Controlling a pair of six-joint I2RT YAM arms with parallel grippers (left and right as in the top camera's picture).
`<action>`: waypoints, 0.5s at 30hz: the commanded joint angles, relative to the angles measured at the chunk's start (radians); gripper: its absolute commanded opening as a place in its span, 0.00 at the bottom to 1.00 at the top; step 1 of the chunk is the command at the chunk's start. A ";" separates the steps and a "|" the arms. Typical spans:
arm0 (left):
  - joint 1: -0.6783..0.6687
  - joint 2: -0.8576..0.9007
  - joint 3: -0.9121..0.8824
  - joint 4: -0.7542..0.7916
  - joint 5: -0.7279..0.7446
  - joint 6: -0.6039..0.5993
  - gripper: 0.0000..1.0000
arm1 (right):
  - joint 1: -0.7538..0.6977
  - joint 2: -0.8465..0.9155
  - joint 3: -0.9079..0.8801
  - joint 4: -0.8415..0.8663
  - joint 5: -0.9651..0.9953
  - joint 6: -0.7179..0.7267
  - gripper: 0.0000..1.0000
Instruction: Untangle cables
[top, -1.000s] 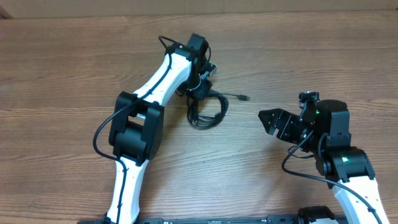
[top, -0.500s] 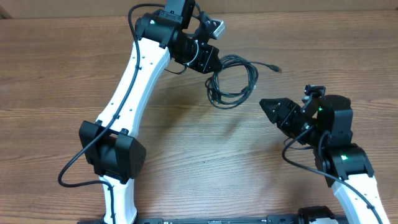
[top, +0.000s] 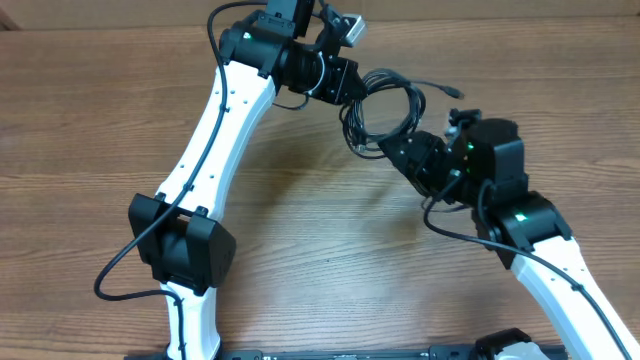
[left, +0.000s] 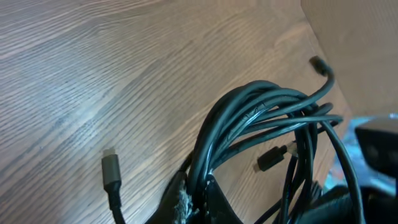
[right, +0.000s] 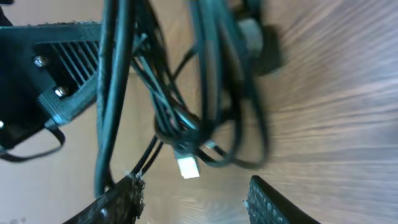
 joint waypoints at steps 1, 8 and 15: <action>-0.049 0.000 0.010 0.014 -0.072 -0.129 0.04 | 0.007 0.026 0.029 0.032 0.048 0.091 0.53; -0.055 0.000 0.010 0.018 -0.204 -0.244 0.04 | 0.007 0.028 0.029 -0.112 0.119 0.082 0.53; -0.049 0.000 0.010 0.013 -0.311 -0.287 0.04 | 0.007 0.027 0.038 -0.244 0.101 -0.048 0.45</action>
